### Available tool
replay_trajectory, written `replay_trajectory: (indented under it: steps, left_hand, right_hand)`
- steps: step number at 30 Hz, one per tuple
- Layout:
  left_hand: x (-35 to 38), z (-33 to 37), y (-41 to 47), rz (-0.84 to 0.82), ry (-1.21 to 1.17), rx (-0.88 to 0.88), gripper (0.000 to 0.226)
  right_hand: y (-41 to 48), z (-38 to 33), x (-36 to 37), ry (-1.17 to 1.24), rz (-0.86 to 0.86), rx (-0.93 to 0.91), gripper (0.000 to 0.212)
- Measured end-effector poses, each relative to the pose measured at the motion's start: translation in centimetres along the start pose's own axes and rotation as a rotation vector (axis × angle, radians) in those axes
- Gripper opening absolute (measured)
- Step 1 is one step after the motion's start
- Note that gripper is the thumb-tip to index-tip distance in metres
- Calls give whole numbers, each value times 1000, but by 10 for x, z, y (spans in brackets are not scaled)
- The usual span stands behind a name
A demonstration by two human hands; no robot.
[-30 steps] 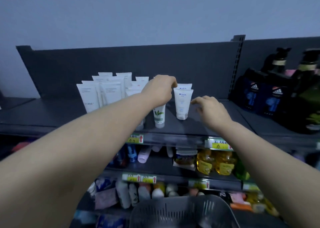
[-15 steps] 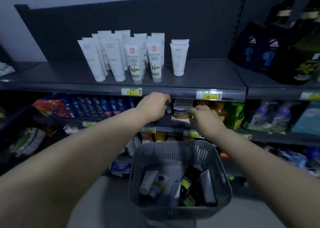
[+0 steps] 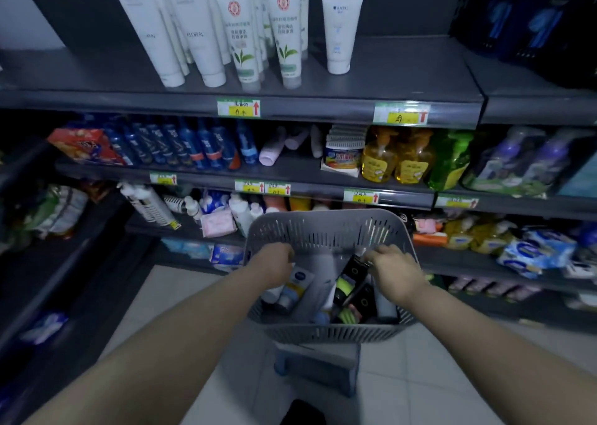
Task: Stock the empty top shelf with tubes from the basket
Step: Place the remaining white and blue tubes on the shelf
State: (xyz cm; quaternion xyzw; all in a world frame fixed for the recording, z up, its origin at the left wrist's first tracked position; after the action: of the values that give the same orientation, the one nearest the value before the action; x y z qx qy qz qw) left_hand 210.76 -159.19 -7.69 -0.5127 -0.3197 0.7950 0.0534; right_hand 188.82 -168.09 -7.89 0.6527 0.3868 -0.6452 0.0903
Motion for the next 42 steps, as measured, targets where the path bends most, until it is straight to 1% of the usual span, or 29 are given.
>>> replay_trajectory:
  steps: [4,5,6,7,8,9,10,12,13,15,19,22,26,28,31,32,33,34,37,38,40,42]
  left_hand:
    - [24,-12,28,-66,-60,-20,31]
    - [28,-11,34,-80,-64,0,29]
    - [32,-10,42,-101,-62,9,22]
    - [36,-9,50,-120,-54,18,10]
    - [40,-7,58,-142,-76,21,11]
    - [44,-5,66,-163,-72,38,23]
    - [46,-2,72,-182,-94,47,25]
    - [49,2,83,-191,-102,56,12]
    - [53,2,90,-187,-117,47,18]
    - [61,4,100,-217,-124,50,20]
    - [72,3,116,-272,-123,39,33]
    - [76,0,126,-257,-144,27,39]
    - [86,-3,136,-272,-169,-18,37]
    - [92,-3,140,-264,-169,-30,38]
    - [101,-2,144,-278,-172,-14,45]
    - [104,-3,145,-291,-176,-16,46]
    - [106,-3,146,-299,-165,-19,45]
    - [107,-3,146,-298,-150,-22,43]
    - [106,-6,143,-251,-77,-53,38]
    - [105,-9,142,-220,-48,-70,38]
    - [104,-18,139,-164,28,-116,42]
    - [105,-28,138,-170,132,-185,52]
  right_hand:
    - [13,8,15,-13,-72,95,41]
    - [18,10,19,-12,-94,115,41]
    - [23,11,22,1,-104,134,42]
    - [27,13,23,24,-102,151,44]
    - [32,16,25,48,-92,167,45]
    - [37,19,27,72,-88,184,46]
    - [41,21,29,94,-86,206,46]
    - [48,25,35,121,-94,246,48]
    - [51,26,38,130,-114,253,50]
    - [60,26,50,140,-188,250,53]
    - [82,23,71,51,-344,198,40]
    - [99,29,81,-80,-354,117,35]
    - [120,42,99,-180,-447,93,38]
    - [128,49,109,-219,-461,89,41]
    - [136,56,122,-177,-448,102,43]
    - [137,58,124,-202,-436,101,43]
    - [139,59,125,-187,-422,116,43]
    - [140,59,123,-113,-416,180,43]
    - [137,48,113,-164,-376,195,50]
    - [135,46,109,-160,-379,203,46]
    - [132,42,104,-130,-378,175,31]
    - [127,37,97,-40,-348,127,27]
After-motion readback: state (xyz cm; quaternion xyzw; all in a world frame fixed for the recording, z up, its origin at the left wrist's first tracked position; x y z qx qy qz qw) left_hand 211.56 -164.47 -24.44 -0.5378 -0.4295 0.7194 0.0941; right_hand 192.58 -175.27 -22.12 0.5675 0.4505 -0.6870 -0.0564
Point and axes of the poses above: each hand's wrist, its own y-axis towards the middle knuckle, its own x-axis out of the palm, z = x × y, the point moved 3 cm from there along y, towards the middle knuckle, and after that the axes turned 7 degrees about -z, right-handed, at the moved point
